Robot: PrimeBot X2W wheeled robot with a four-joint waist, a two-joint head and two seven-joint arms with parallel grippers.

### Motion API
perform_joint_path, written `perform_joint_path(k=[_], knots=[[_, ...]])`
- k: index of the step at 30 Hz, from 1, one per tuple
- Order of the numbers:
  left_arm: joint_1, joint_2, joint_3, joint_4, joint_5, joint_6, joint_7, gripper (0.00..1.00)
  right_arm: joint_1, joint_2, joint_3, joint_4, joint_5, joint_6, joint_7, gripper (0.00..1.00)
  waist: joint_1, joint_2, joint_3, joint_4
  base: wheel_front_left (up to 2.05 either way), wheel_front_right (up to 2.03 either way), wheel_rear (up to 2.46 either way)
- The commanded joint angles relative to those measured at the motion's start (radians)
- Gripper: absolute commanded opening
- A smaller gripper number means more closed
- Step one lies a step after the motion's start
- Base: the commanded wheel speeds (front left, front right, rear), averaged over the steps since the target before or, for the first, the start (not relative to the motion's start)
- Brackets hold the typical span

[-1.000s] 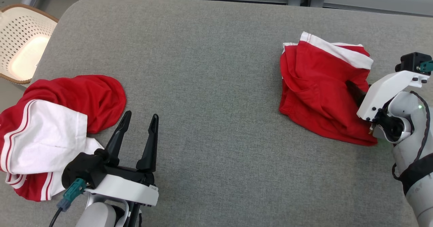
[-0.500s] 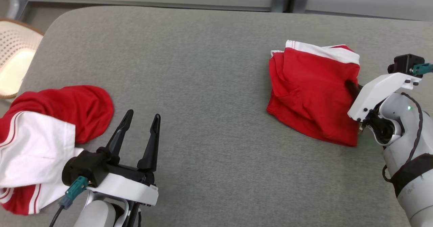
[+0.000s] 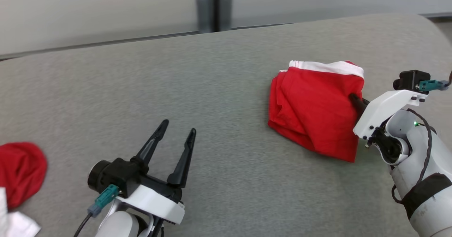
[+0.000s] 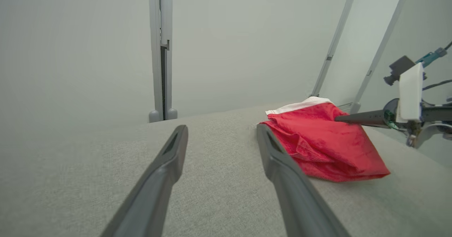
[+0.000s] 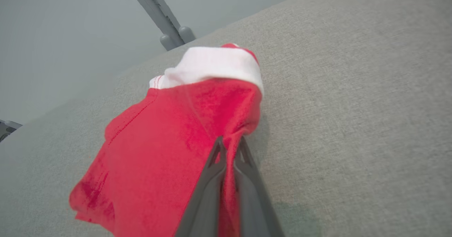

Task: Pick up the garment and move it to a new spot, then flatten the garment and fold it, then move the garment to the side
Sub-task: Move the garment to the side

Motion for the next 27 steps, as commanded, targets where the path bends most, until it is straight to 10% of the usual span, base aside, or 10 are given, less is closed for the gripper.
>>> perform_joint_path(k=[1,14,27], knots=[[-0.022,0.004,-0.014,-0.006,0.008,-0.007,0.007,1.0,0.015,-0.002,0.013,-0.013,0.018,0.0,-0.011,0.0,0.0,-0.0001,-0.014,-0.115,0.0,0.0,0.0],[-0.063,0.024,-0.077,-0.024,0.023,-0.017,0.052,1.0,-0.026,-0.026,0.093,-0.036,0.06,0.0,-0.061,0.0,0.0,-0.0001,0.051,-0.261,0.0,0.0,0.0],[-0.137,0.078,-0.113,-0.09,0.03,-0.025,0.113,1.0,-0.306,-0.144,0.2,0.178,-0.088,0.0,-0.167,0.0,0.0,-0.0001,0.233,-0.202,0.0,0.0,0.0]])
